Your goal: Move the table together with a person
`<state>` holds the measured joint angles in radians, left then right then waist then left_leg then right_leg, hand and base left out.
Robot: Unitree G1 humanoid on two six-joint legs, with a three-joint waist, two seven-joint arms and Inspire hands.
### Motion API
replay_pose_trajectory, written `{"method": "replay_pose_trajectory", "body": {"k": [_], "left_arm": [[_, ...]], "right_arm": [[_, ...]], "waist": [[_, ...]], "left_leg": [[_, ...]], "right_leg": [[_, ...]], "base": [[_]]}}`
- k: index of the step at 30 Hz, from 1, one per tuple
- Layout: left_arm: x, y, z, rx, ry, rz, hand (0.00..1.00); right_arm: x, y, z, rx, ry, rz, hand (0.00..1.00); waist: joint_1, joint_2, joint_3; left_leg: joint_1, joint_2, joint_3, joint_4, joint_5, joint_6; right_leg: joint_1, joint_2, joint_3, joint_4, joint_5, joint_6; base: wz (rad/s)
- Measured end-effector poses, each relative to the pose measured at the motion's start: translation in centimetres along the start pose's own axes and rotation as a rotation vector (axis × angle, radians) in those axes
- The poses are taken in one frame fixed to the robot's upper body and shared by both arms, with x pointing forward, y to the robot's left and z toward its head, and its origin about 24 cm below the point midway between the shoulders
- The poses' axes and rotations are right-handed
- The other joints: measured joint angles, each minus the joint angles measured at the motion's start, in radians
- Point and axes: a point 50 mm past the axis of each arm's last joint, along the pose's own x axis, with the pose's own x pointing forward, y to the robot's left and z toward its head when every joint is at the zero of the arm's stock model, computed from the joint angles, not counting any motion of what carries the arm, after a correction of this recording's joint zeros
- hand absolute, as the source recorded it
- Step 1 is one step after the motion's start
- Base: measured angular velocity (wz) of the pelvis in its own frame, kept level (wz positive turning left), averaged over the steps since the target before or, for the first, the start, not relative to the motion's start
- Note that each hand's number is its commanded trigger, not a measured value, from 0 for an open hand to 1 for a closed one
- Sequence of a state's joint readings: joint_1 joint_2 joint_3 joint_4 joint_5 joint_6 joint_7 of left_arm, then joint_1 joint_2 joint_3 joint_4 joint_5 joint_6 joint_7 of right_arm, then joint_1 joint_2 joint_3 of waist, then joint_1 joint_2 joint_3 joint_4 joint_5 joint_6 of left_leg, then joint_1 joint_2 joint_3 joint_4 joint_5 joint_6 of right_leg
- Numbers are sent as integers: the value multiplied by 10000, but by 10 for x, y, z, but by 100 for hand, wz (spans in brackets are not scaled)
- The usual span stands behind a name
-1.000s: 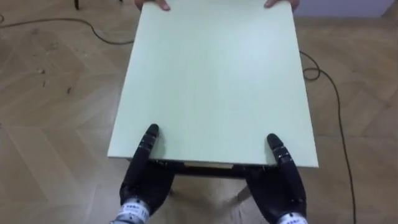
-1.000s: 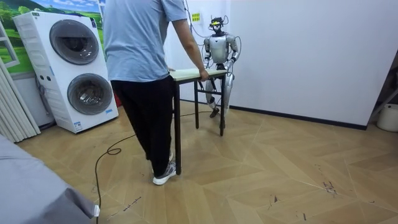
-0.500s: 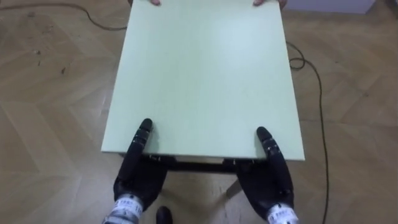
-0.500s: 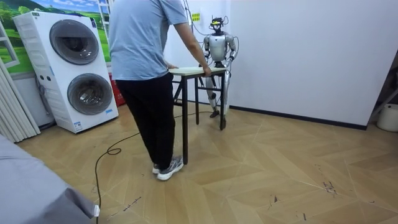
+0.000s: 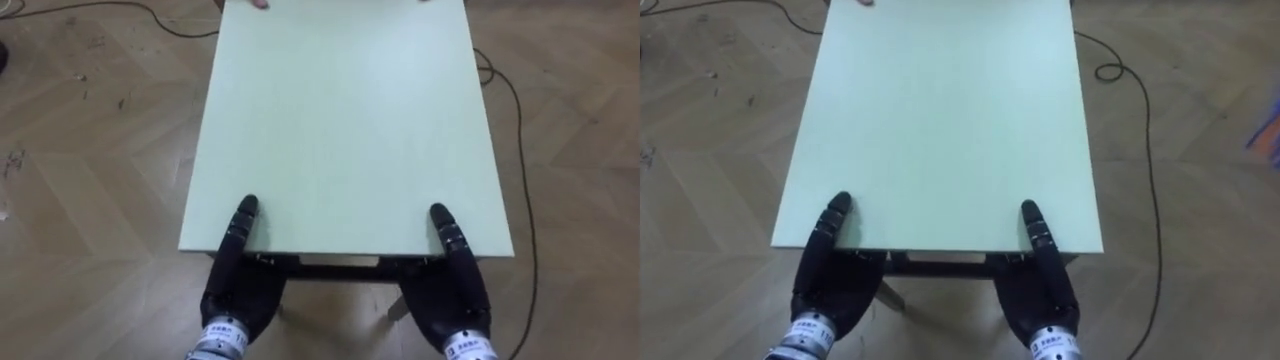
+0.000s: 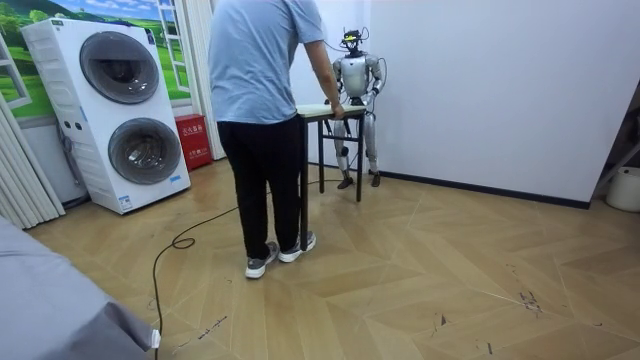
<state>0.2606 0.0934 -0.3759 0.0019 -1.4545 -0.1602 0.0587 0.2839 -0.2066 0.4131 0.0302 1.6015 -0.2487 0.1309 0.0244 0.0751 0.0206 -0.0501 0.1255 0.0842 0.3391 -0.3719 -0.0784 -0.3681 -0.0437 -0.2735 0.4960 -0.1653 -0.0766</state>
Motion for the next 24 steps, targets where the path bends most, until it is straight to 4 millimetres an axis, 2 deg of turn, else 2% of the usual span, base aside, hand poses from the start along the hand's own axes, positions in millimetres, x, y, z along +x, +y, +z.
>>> {"method": "replay_pose_trajectory", "body": {"k": [1, 2, 3, 4, 5, 6, 7, 9, 10, 13, 14, 15, 16, 17, 18, 19, 20, 21, 22, 23, 24], "left_arm": [[2, -1, -1, 16, 56, 15, 100], [5, -2, -5, -41, 202, -12, 100], [5, 0, -5, -93, 146, 102, 100], [4, 2, -3, -122, 67, 155, 100], [3, 4, 2, -168, -197, 83, 100], [4, 4, 3, -155, -230, 64, 100], [5, 6, 1, -241, -169, 152, 100], [5, 9, 1, -211, -128, 260, 100], [4, 10, 0, -209, -111, 333, 100], [3, 19, -2, -203, -81, 690, 100], [3, 19, -2, -220, -76, 708, 100], [3, 19, -3, -289, -33, 726, 100], [3, 19, -3, -351, -7, 734, 100], [3, 18, -4, -389, 35, 740, 100], [3, 19, -6, -374, 165, 834, 100], [3, 19, -6, -272, 260, 846, 100], [3, 19, -6, -116, 400, 829, 100], [2, 20, -6, -69, 444, 874, 100], [1, 21, -6, -85, 441, 873, 100], [1, 20, -6, -93, 459, 834, 100], [1, 20, -6, -88, 439, 820, 100]], "right_arm": [[0, -1, 1, -4, -63, -31, 100], [1, -1, 3, 32, -123, -66, 100], [2, -3, 5, -97, -99, -119, 100], [4, -3, 2, -100, -10, -106, 100], [7, 1, -4, -178, 188, 58, 100], [8, 1, -5, -188, 204, 95, 100], [8, 0, -3, -236, 199, 62, 100], [7, -3, -3, -269, 198, -94, 100], [7, -5, -3, -269, 217, -170, 100], [4, -12, -6, -214, 368, -512, 100], [4, -12, -6, -219, 376, -538, 100], [4, -12, -4, -268, 381, -538, 100], [4, -12, -3, -292, 374, -521, 100], [5, -11, -2, -336, 367, -489, 100], [1, -15, -1, -288, 269, -649, 100], [-2, -17, -1, -246, 212, -758, 100], [-8, -19, -2, -67, 98, -876, 100], [-9, -21, -3, 8, 109, -921, 100], [-9, -20, -4, 8, 134, -910, 100], [-9, -20, -6, 68, 143, -876, 100], [-8, -19, -8, 113, 146, -858, 100]], "waist": [[9, -3, 2], [-32, -74, 14], [-60, -93, 46], [-25, -110, 24], [4, -211, -12], [-56, -188, 30], [-50, -116, 11], [-37, -291, 35], [-54, -330, 22], [-172, -516, 20], [-269, -614, 12], [-306, -667, -5], [-321, -680, -4], [-471, -613, 24], [-679, -534, 57], [-782, -563, 41], [-794, -682, 33], [-686, -713, 37], [-624, -705, 41], [-458, -714, 36], [-409, -726, 30]], "left_leg": [[-16, -26, 8, -23, -30, 60], [-55, -171, -97, -25, 16, 238], [-86, -276, -417, 13, 47, 340], [-138, -304, -620, 76, 44, 347], [-444, -449, -785, 302, -94, 441], [-577, -511, -772, 503, -236, 435], [-771, -540, -529, 773, -262, 398], [-772, -655, -397, 698, -197, 371], [-759, -684, -379, 721, -177, 381], [-608, -864, -266, 797, 2, 547], [-711, -1051, -263, 842, 119, 698], [-835, -1261, -215, 851, 250, 879], [-891, -1337, -81, 840, 336, 988], [-996, -1240, 237, 797, 450, 1171], [-972, -1063, 562, 796, 550, 1280], [-937, -1030, 657, 738, 669, 1222], [-835, -1021, 964, 570, 834, 1183], [-779, -1020, 1168, 537, 880, 1191], [-782, -1021, 1226, 562, 882, 1192], [-822, -1031, 1318, 608, 891, 1181], [-852, -1037, 1325, 630, 905, 1158]], "right_leg": [[-108, -62, 12, 168, 9, 20], [-516, -216, -22, 675, 139, 219], [-1088, -220, 199, 1061, 187, 469], [-1176, -9, 501, 450, 282, 530], [-1244, 80, 826, -890, 1239, 498], [-1292, -1, 686, -953, 1605, 31], [-1287, -110, 416, -985, 1741, -98], [-1211, -231, 365, -1055, 1870, -128], [-1145, -256, 363, -1118, 1938, -127], [-654, -317, 491, -1787, 2534, -24], [-555, -453, 538, -2135, 2874, 83], [-447, -515, 654, -2642, 3345, 284], [-401, -539, 771, -2898, 3590, 538], [-407, -648, 1160, -2802, 3679, 1056], [-600, -916, 1314, -830, 2353, 1091], [-588, -1074, 1262, 161, 1662, 1137], [-364, -1401, 1220, 1704, 589, 1223], [138, -1586, 1271, 2393, -85, 1365], [442, -1631, 1319, 2409, -355, 1417], [1014, -1647, 1343, 2075, -810, 1466], [1245, -1604, 1335, 1742, -964, 1483]], "base": [[7], [0], [-18], [-38], [-15], [3], [18], [6], [3], [-3], [5], [0], [0], [30], [54], [72], [34], [6], [-26], [-20], [-15]]}}
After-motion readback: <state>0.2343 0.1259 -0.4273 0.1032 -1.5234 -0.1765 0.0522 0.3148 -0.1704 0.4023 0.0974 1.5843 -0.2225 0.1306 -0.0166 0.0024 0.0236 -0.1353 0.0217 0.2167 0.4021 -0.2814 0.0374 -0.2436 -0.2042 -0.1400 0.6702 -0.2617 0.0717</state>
